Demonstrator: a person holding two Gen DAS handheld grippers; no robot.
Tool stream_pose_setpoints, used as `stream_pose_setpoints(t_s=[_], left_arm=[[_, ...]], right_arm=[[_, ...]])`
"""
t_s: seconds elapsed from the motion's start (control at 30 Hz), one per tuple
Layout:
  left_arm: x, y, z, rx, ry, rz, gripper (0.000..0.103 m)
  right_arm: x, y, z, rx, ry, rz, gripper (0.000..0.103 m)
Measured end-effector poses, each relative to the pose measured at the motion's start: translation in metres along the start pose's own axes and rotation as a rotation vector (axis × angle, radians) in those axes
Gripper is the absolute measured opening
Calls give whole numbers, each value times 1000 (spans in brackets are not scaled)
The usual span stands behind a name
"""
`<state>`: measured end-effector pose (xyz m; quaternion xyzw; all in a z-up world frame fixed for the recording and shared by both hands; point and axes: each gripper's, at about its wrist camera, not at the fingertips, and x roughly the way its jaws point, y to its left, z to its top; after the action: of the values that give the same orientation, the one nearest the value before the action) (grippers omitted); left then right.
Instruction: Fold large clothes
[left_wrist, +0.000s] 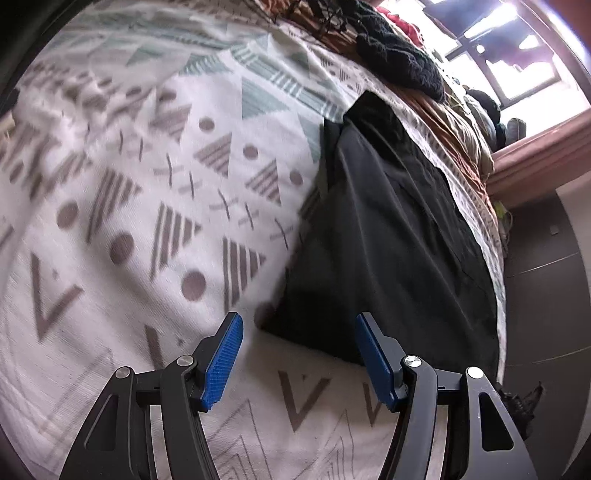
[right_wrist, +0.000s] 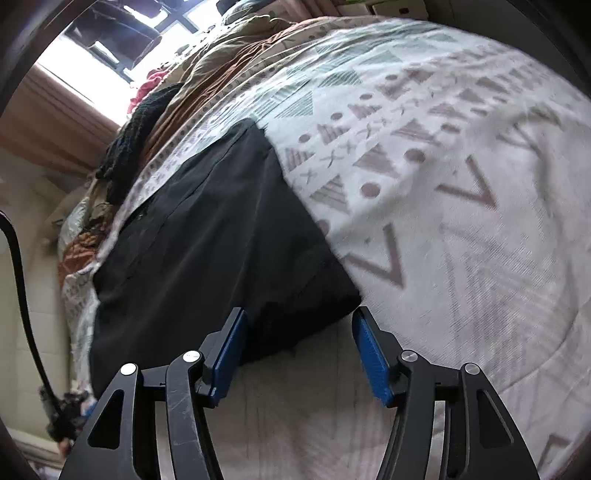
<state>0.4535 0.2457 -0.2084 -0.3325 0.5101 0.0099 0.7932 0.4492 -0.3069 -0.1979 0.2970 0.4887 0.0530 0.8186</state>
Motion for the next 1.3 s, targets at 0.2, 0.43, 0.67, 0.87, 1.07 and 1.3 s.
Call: stream_pose_setpoints(t_s=[0.2, 0.43, 0.67, 0.87, 1.07, 1.3], left_arm=[[12, 0, 4, -23, 5, -40, 64], [28, -5, 17, -12, 14, -72, 64], [34, -10, 18, -12, 35, -108, 58], [30, -5, 11, -38, 3, -101, 25], [11, -12, 7, -38, -50, -103, 14], [-29, -13, -8, -23, -86, -105, 13]], right_arm=[[16, 4, -2, 23, 22, 69, 59], [38, 1, 9, 88, -6, 113, 59], [48, -2, 20, 125, -55, 150, 58], [53, -10, 25, 162, -77, 155, 27], [44, -10, 24, 214, -88, 197, 12], [19, 10, 15, 162, -98, 200, 11]])
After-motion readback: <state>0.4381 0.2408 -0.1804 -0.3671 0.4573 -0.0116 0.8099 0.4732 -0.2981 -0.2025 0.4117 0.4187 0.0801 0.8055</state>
